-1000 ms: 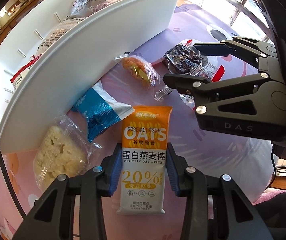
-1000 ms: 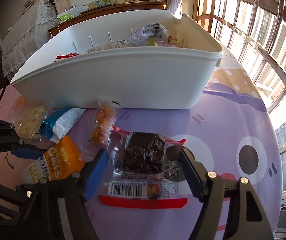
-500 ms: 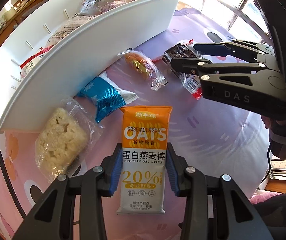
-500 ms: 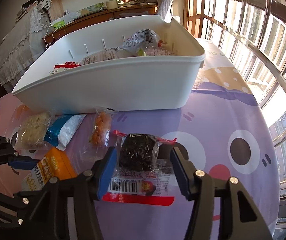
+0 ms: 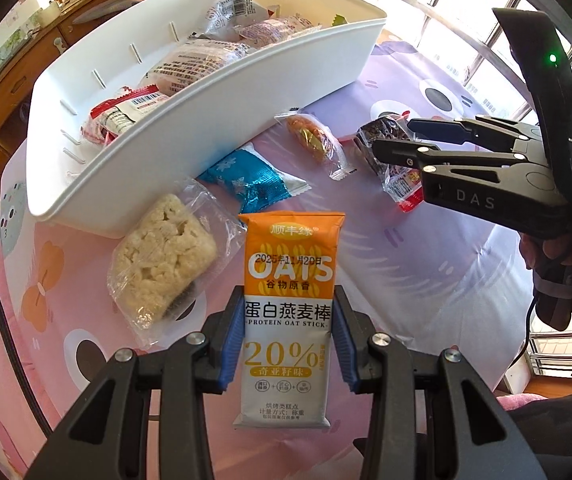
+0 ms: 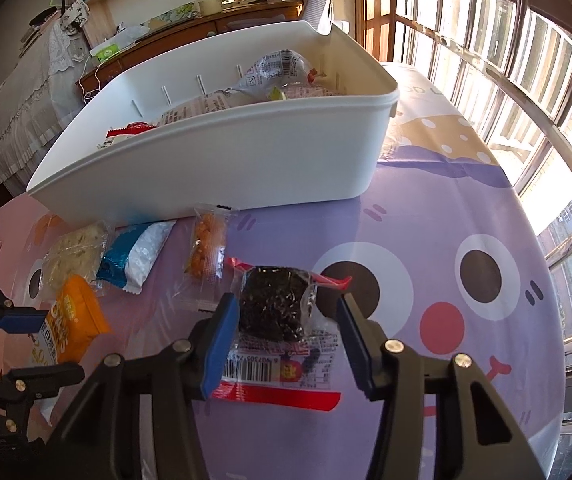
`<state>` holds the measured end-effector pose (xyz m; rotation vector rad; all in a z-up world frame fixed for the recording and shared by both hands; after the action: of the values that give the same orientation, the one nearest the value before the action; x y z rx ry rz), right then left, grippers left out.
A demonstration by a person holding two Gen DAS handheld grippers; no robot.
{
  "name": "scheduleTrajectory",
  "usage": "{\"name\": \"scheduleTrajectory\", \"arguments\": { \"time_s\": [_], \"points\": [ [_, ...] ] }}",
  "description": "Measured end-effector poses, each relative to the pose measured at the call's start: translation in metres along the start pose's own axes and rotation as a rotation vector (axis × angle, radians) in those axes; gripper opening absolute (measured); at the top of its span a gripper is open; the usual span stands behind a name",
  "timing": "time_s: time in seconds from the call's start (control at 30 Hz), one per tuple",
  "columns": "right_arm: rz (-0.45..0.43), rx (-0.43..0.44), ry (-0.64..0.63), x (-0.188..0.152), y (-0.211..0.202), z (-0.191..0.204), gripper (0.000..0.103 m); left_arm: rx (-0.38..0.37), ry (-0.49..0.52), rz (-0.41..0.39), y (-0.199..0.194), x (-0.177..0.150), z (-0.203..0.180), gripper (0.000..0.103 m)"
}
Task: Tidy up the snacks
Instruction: 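Lift the OATS stick with the left tool while the right tool closes on the brownie packet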
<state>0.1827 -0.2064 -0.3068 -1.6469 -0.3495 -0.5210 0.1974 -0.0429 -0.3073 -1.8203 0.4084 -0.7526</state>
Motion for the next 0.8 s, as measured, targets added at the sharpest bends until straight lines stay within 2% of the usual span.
{"name": "scheduleTrajectory", "arguments": {
  "time_s": [0.03,0.1,0.37,0.57,0.63,0.67,0.7,0.77,0.8],
  "points": [
    [-0.004,0.002,0.004,0.0,-0.002,0.0,0.049,0.0,-0.001,-0.006,-0.004,0.0,-0.001,0.039],
    [0.011,0.001,0.008,0.0,-0.004,-0.002,0.016,-0.003,-0.006,-0.012,-0.011,0.001,-0.001,0.039],
    [0.036,0.027,0.041,-0.003,-0.005,-0.008,0.011,0.005,-0.013,-0.047,-0.031,0.001,-0.004,0.039],
    [0.079,0.084,0.131,-0.004,-0.011,-0.019,0.011,0.015,-0.041,-0.067,-0.043,0.002,-0.003,0.039],
    [0.123,0.097,0.142,-0.003,-0.01,-0.018,0.013,0.016,-0.051,-0.073,-0.047,0.003,-0.002,0.039],
    [0.148,0.1,0.157,-0.002,-0.009,-0.018,0.02,0.018,-0.055,-0.075,-0.049,0.003,-0.002,0.039],
    [0.176,0.109,0.177,-0.002,-0.008,-0.019,0.031,0.019,-0.06,-0.078,-0.051,0.004,-0.001,0.039],
    [0.216,0.13,0.231,0.001,-0.005,-0.02,0.042,0.021,-0.069,-0.085,-0.055,0.005,0.0,0.039],
    [0.23,0.139,0.257,0.003,-0.004,-0.02,0.045,0.021,-0.073,-0.089,-0.057,0.005,0.001,0.039]
  ]
}}
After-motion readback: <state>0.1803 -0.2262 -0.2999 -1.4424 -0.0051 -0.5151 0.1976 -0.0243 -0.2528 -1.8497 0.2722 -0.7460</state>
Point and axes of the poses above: each gripper's, at about its wrist camera, not at the fingertips, and y roughly the way its jaws point, z to its left, x to its top, the point moved 3 cm from there along y, roughly the way its jaws point, and after that the axes turned 12 degrees about -x, right-handed, at the moved point
